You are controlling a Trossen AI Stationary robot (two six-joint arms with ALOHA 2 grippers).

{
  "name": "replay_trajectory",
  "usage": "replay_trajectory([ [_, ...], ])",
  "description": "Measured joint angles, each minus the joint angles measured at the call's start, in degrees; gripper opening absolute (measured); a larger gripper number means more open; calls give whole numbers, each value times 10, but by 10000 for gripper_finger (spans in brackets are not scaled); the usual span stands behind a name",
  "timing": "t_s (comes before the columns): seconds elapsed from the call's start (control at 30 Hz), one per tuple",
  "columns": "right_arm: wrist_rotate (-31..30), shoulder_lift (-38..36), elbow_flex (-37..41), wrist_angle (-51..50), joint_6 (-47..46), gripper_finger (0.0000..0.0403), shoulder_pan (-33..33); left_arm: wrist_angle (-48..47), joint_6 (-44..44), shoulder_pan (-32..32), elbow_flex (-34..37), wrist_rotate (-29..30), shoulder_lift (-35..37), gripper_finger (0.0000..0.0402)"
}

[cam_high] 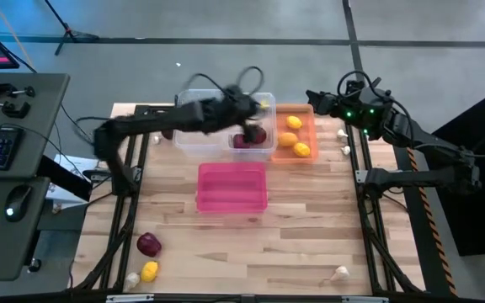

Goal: Sort produce into baskets
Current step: Put the yellow lemon into the orange bin

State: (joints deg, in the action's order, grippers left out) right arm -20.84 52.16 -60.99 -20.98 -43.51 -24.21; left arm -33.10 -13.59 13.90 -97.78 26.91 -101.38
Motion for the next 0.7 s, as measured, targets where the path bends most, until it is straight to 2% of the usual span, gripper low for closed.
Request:
replay_trajectory([
  [0.1,0,2,0,-16,0,385,0,-104,8,16,20,22,85,395],
  [0.17,0,4,0,-24,-1,385,0,-128,38,32,57,33,147,395],
  [0.33,5,21,0,-36,-2,385,0,-150,103,85,215,68,316,395],
  [0.47,14,42,0,-36,-2,385,0,-161,234,116,321,100,432,395],
  [0.6,20,67,0,-36,-14,385,0,-169,354,147,354,95,479,395],
  [0.7,32,85,0,-36,-15,385,0,-171,359,189,334,50,463,395],
])
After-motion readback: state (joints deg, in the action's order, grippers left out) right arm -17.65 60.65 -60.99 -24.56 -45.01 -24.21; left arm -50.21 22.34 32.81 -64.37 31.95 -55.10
